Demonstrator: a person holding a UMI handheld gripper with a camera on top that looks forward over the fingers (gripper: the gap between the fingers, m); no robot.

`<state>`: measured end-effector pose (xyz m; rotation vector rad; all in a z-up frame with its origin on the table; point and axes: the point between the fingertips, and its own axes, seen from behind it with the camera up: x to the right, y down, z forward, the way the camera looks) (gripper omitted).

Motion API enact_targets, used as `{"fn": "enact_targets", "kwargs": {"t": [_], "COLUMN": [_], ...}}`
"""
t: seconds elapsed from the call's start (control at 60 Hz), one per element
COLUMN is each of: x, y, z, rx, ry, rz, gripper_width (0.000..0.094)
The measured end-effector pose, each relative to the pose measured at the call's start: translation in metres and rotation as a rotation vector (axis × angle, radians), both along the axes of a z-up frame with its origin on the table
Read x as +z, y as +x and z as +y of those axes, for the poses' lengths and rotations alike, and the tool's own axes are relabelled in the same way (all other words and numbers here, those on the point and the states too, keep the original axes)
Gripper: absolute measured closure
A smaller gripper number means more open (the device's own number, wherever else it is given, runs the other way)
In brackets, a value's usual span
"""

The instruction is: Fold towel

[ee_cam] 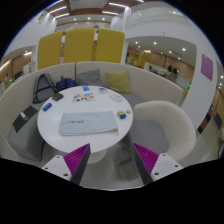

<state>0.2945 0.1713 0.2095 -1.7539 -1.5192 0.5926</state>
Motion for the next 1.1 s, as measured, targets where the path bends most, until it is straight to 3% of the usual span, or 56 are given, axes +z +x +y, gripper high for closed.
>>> {"fn": "enact_targets", "kwargs": {"t": [0.383, 0.517, 0.817, 1.1], "x": [-0.007, -0.021, -0.111, -0.211], "y": [-0.073, -0.101, -0.207, -0.296], "z": [-0.197, -0.250, -0.270, -0.274], "rx": [0.247, 0.298, 0.210, 0.196], "ry": [-0.043, -0.052, -0.035, -0.039], "rz": [0.039, 0.053, 0.056, 0.045], "gripper_width": [0.0063, 0.0063, 0.0063, 0.0074]}}
